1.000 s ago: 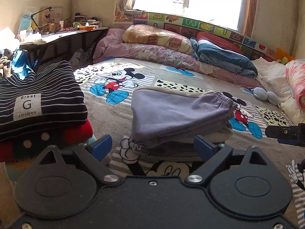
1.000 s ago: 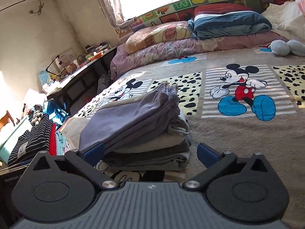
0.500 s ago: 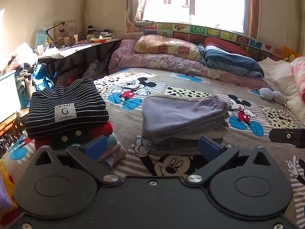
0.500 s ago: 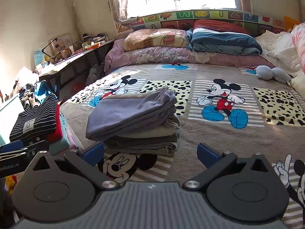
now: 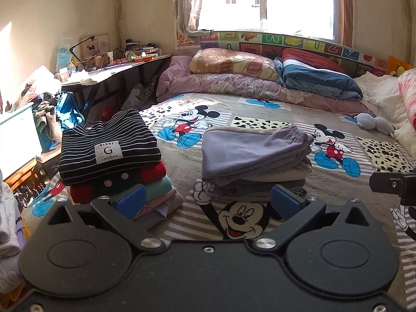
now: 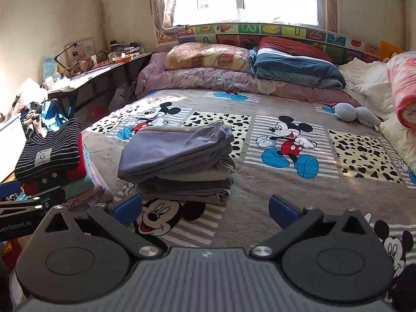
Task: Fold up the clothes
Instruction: 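Open both grippers and withdraw from the stack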
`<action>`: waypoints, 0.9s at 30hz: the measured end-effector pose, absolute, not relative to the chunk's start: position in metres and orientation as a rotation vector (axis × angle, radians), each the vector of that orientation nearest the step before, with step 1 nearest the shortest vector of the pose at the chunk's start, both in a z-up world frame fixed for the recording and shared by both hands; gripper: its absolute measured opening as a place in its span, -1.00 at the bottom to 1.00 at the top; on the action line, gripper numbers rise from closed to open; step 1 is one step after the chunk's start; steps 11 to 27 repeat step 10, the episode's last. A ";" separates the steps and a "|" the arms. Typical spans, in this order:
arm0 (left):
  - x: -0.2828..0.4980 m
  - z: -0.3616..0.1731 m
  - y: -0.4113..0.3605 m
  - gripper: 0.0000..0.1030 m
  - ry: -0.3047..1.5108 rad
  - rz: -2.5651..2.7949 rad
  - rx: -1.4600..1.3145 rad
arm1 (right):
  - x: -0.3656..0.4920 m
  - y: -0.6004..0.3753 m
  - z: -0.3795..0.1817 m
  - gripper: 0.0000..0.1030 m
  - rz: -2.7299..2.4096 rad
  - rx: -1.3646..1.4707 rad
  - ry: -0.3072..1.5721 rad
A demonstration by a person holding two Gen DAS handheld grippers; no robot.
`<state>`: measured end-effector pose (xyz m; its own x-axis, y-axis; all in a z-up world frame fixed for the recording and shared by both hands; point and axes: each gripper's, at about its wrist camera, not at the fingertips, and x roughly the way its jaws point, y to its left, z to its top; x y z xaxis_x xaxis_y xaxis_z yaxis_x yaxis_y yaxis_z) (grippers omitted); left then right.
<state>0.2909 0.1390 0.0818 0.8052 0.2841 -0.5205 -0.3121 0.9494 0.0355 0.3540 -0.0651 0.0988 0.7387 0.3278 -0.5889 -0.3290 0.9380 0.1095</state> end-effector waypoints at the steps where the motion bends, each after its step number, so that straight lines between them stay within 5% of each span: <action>1: 0.289 0.082 0.139 1.00 0.550 0.318 -0.057 | 0.352 -0.065 0.099 1.00 0.360 -0.003 0.648; 27: 0.269 0.088 0.140 1.00 0.546 0.320 -0.071 | 0.330 -0.054 0.106 1.00 0.358 -0.024 0.656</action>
